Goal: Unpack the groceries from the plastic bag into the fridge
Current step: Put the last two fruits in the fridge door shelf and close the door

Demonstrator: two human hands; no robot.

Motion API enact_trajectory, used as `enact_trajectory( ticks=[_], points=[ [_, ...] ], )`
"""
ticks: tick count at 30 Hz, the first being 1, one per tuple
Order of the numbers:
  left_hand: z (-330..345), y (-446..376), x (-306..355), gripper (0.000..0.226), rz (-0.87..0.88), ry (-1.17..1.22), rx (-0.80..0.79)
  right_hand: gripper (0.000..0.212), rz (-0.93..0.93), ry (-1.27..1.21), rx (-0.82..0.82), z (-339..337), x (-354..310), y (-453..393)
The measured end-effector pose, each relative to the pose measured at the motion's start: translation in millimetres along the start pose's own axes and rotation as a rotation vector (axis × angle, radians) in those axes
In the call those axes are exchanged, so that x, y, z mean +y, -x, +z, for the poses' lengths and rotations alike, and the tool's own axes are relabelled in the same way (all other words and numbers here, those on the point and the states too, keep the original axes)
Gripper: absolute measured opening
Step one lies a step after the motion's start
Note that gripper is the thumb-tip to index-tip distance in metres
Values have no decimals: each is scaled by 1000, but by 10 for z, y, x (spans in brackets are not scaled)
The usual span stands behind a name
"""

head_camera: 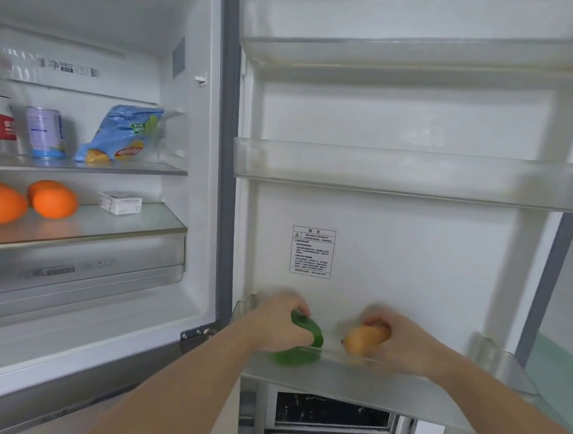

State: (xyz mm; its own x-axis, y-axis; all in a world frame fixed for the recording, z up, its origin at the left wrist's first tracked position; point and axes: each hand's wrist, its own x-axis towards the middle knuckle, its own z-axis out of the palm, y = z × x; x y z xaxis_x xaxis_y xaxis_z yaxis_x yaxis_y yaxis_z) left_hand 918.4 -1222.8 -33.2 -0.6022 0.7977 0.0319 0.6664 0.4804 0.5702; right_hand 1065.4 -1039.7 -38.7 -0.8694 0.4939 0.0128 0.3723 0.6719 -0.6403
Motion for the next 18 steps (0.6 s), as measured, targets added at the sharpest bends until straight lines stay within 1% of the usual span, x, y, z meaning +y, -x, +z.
enact_trajectory(
  ticks=[4, 6, 10, 14, 18],
  points=[
    [21, -2, -4, 45, 3, -7, -27, 36, 29, 11, -5, 4, 27, -30],
    [33, 3, -13, 46, 3, -4, -21, 37, 48, 23, -18, 12, 33, -37],
    [34, 34, -33, 43, 25, -26, 36, 42, 80, 10, -23, 32, 12, -15],
    [8, 111, -26, 39, 83, -56, 108, 44, 97, -18, -3, 65, -13, 25],
    [17, 142, -59, 39, 97, -54, 125, 44, 111, 10, 41, 104, -57, 75]
  ],
)
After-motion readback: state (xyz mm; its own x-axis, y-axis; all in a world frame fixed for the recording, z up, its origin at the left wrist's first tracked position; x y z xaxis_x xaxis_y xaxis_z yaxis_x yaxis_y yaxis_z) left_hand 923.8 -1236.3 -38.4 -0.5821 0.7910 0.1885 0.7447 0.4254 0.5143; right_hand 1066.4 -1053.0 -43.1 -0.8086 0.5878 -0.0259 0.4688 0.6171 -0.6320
